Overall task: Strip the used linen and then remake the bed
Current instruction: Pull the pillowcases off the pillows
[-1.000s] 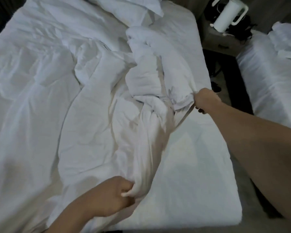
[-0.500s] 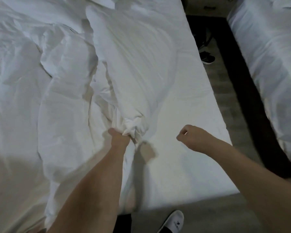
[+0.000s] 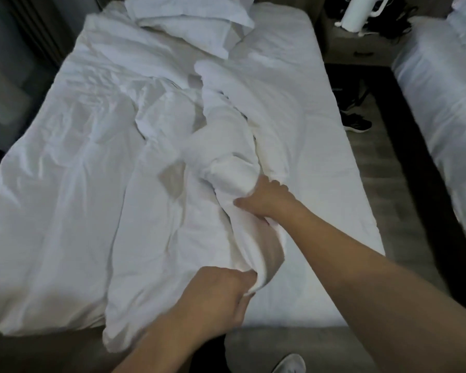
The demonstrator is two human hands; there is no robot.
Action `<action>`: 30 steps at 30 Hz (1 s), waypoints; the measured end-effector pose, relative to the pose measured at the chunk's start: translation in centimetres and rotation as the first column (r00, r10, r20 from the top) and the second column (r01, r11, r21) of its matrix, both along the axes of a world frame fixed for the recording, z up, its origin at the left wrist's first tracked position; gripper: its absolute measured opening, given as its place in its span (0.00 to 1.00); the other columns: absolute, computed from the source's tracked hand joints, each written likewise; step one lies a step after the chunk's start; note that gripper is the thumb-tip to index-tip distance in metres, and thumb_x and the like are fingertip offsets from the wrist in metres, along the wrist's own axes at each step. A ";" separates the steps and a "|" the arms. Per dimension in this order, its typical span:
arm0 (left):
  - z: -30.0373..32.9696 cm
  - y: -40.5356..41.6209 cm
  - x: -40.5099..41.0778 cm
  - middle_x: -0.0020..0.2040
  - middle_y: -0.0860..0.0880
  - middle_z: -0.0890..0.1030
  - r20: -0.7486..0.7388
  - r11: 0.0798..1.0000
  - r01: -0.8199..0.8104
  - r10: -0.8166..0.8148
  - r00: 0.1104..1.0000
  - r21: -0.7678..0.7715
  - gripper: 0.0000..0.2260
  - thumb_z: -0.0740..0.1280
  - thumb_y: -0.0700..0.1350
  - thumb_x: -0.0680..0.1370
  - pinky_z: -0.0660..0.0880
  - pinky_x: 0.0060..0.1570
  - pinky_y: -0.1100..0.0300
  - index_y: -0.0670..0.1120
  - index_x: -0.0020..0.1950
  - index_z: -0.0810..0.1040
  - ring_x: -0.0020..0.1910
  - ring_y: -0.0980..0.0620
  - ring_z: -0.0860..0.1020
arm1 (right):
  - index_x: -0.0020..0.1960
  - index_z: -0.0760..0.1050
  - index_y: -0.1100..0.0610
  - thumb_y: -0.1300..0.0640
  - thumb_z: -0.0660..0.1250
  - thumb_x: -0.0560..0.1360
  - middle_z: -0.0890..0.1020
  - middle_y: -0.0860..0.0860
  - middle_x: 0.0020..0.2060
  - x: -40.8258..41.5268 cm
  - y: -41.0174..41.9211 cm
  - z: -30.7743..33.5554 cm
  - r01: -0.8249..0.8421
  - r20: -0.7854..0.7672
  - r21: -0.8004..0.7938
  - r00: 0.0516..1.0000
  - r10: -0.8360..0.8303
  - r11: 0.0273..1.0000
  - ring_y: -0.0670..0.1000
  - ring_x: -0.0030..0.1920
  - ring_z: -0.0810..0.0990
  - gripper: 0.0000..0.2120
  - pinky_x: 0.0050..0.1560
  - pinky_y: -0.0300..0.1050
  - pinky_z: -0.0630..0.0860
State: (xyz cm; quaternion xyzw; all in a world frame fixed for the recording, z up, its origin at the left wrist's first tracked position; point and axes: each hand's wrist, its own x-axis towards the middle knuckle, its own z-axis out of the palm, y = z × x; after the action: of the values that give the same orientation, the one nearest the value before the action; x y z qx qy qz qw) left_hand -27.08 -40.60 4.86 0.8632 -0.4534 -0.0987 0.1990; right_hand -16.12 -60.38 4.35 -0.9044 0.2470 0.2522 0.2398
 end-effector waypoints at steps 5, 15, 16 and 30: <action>-0.9 0.1 1.0 0.43 0.49 0.80 -0.208 0.970 0.038 0.013 0.978 0.241 0.10 0.64 0.55 0.76 0.67 0.38 0.56 0.51 0.42 0.67 0.41 0.49 0.76 | 0.62 0.74 0.59 0.52 0.62 0.78 0.80 0.55 0.57 -1.8 -0.6 -3.2 -0.066 -0.059 -0.068 0.996 0.062 0.995 0.56 0.56 0.79 0.16 0.50 0.46 0.73; -8.0 0.0 16.2 0.78 0.48 0.56 -0.727 0.748 -0.641 0.537 0.428 0.174 0.49 0.79 0.44 0.68 0.66 0.70 0.48 0.53 0.79 0.50 0.75 0.47 0.61 | 0.39 0.69 0.61 0.53 0.63 0.77 0.77 0.59 0.29 -10.1 -6.1 -0.8 0.254 0.089 0.253 0.955 -0.284 0.933 0.54 0.25 0.74 0.13 0.31 0.44 0.70; -8.3 -1.4 18.2 0.79 0.50 0.55 -0.675 0.783 -0.598 0.535 0.509 0.170 0.52 0.81 0.48 0.66 0.63 0.73 0.47 0.55 0.79 0.49 0.76 0.48 0.58 | 0.38 0.69 0.61 0.55 0.62 0.77 0.77 0.59 0.29 -10.6 -6.4 -1.0 0.269 0.086 0.240 0.951 -0.296 0.933 0.55 0.26 0.74 0.12 0.31 0.43 0.70; 4.0 -18.0 19.0 0.37 0.42 0.77 -0.940 0.766 -0.637 0.155 0.305 -0.081 0.06 0.68 0.34 0.68 0.74 0.32 0.61 0.38 0.44 0.77 0.33 0.47 0.76 | 0.55 0.70 0.51 0.35 0.65 0.73 0.77 0.46 0.51 -16.8 -2.2 -1.9 0.418 0.203 0.305 0.849 -0.487 0.856 0.47 0.49 0.78 0.21 0.54 0.48 0.76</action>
State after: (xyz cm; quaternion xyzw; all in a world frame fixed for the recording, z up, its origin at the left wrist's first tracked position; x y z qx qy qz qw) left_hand -8.09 -58.62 8.84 0.6873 -0.0475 -0.3814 0.6164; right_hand -32.95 -62.58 2.45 -0.8081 0.3856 0.0901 0.4361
